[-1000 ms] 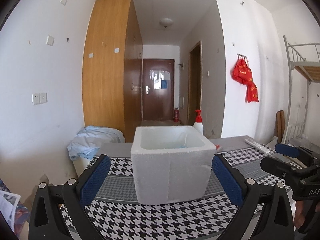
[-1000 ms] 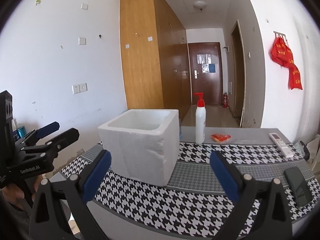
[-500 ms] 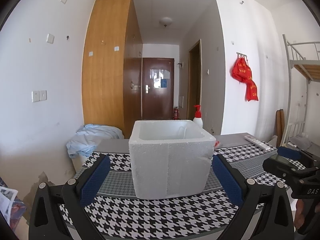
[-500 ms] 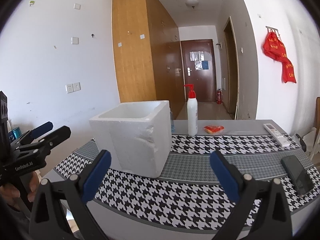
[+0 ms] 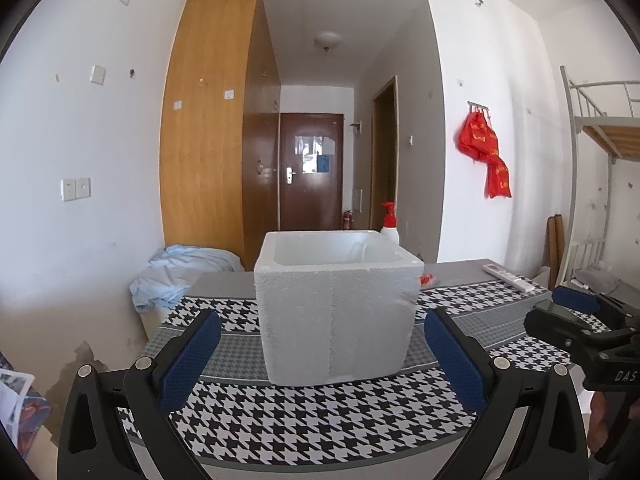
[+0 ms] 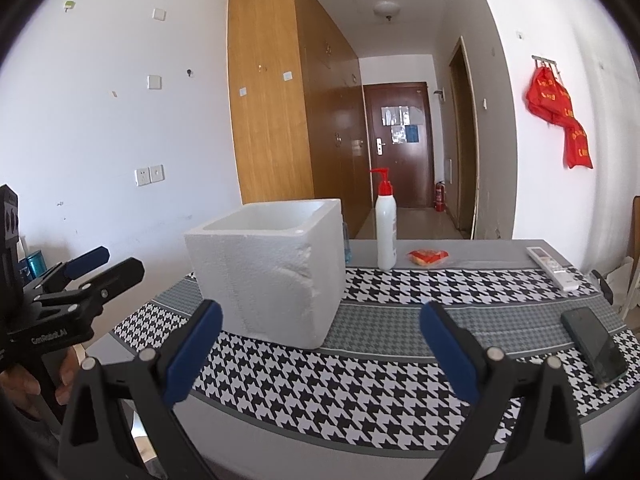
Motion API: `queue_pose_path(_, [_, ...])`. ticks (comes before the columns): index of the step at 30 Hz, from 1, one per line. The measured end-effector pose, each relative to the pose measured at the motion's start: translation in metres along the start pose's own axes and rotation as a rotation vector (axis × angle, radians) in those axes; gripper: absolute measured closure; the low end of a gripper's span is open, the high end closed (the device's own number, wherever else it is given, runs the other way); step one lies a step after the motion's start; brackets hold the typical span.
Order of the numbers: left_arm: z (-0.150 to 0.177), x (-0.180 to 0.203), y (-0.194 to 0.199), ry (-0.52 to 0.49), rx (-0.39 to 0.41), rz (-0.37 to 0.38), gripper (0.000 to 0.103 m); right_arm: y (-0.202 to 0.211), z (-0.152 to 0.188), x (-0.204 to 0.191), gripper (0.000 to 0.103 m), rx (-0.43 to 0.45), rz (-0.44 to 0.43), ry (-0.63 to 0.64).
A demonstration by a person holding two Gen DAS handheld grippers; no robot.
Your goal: Organize soft objects
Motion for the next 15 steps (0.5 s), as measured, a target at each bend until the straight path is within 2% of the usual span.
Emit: queue_pose_path(15, [-0.0004,0.0032,0.0026,-0.008,-0.007,0.003,0.001,0.0033,0.0002,-0.0006,0.002,0.0,-0.001,0.002])
Point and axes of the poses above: each gripper's, at about its wrist camera, not at the fingertips, and y roughly against the way its jaws point, x to its right, z to its underside, the point moved 1 cm from there along -y, roughly the way its jaws point, and after that the axes turned 1 degree about y, right-handed, at the moved point
